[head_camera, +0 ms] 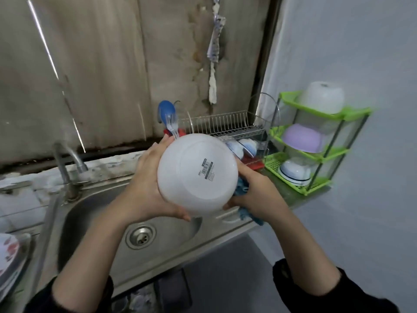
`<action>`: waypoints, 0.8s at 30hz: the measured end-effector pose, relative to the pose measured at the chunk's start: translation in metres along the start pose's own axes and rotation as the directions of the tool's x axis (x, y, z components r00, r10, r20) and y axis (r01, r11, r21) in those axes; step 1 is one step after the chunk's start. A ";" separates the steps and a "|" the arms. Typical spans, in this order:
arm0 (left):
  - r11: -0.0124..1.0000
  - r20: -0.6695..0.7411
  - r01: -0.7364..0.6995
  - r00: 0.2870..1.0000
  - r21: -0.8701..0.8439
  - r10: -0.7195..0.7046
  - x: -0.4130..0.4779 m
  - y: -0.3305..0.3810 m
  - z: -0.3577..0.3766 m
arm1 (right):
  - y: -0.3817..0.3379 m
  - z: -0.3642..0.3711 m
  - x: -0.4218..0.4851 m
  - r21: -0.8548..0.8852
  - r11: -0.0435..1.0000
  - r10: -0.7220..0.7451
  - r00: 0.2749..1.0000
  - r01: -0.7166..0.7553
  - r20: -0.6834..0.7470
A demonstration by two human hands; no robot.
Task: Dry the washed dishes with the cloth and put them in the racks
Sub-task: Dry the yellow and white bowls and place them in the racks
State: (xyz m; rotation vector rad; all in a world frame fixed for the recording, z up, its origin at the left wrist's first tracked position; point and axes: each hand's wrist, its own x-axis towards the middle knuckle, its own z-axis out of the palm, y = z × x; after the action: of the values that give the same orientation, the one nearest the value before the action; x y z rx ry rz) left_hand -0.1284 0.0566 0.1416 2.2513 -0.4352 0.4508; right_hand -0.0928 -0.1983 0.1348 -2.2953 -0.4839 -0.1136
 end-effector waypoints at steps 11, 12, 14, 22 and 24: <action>0.950 -0.040 -0.157 0.988 -0.271 0.151 0.110 0.066 0.126 | 0.090 -0.129 -0.003 -0.102 0.989 0.075 0.962 -0.105 -0.263; 0.947 -0.050 -0.149 0.989 -0.286 0.140 0.123 0.071 0.134 | 0.095 -0.139 0.001 -0.115 0.986 0.081 0.954 -0.119 -0.288; 0.939 -0.061 -0.154 0.988 -0.308 0.143 0.155 0.083 0.153 | 0.108 -0.163 0.011 -0.157 0.976 0.091 0.936 -0.152 -0.339; 0.891 -0.134 -0.274 0.961 -0.362 0.241 0.283 0.123 0.211 | 0.150 -0.265 0.073 -0.296 0.933 0.046 0.884 -0.205 -0.465; 0.891 -0.160 -0.287 0.956 -0.353 0.244 0.319 0.129 0.224 | 0.161 -0.290 0.096 -0.309 0.926 0.043 0.872 -0.218 -0.487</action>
State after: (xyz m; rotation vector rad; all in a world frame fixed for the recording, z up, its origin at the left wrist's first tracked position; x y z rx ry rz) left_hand 0.1352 -0.2475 0.2253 1.7948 -0.7138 0.5786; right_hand 0.0762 -0.4767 0.2491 -2.5228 -0.0459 -0.7319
